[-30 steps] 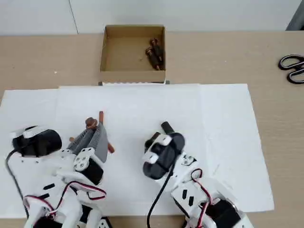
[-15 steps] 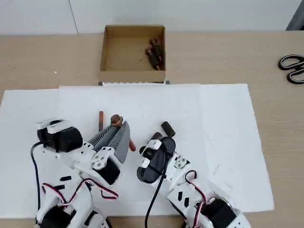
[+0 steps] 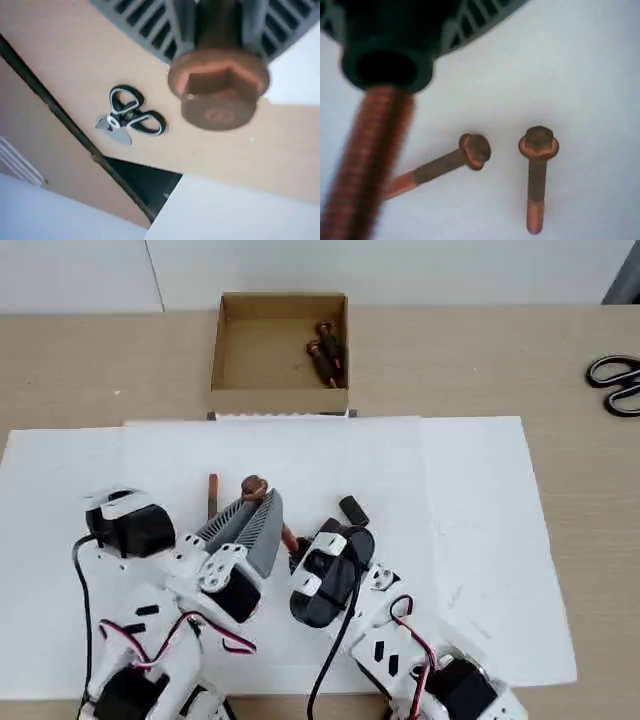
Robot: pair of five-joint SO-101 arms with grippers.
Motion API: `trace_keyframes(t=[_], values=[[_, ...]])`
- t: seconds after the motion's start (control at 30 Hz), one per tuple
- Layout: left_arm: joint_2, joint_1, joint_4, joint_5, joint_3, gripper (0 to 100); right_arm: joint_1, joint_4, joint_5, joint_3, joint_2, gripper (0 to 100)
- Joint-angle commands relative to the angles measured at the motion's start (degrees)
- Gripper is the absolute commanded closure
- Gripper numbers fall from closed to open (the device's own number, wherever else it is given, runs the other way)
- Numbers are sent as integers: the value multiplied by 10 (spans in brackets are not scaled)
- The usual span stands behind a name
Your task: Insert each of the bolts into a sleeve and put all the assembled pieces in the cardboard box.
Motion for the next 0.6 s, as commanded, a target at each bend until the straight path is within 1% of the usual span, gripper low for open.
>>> trace_keyframes(t=[0.0, 0.13, 0.2, 0.43, 0.57], values=[[-4, -1, -71, -32, 22, 995, 0, -19, 3, 2, -4, 995], [-4, -1, -106, -42, 49, 995, 0, -19, 3, 4, -4, 995], [-4, -1, -105, -42, 52, 995, 4, -19, 3, 3, -4, 995], [-4, -1, -105, -46, 51, 995, 52, -20, 2, 0, -4, 995], [-4, -1, -106, -44, 52, 995, 59, -21, 2, -1, -4, 995]])
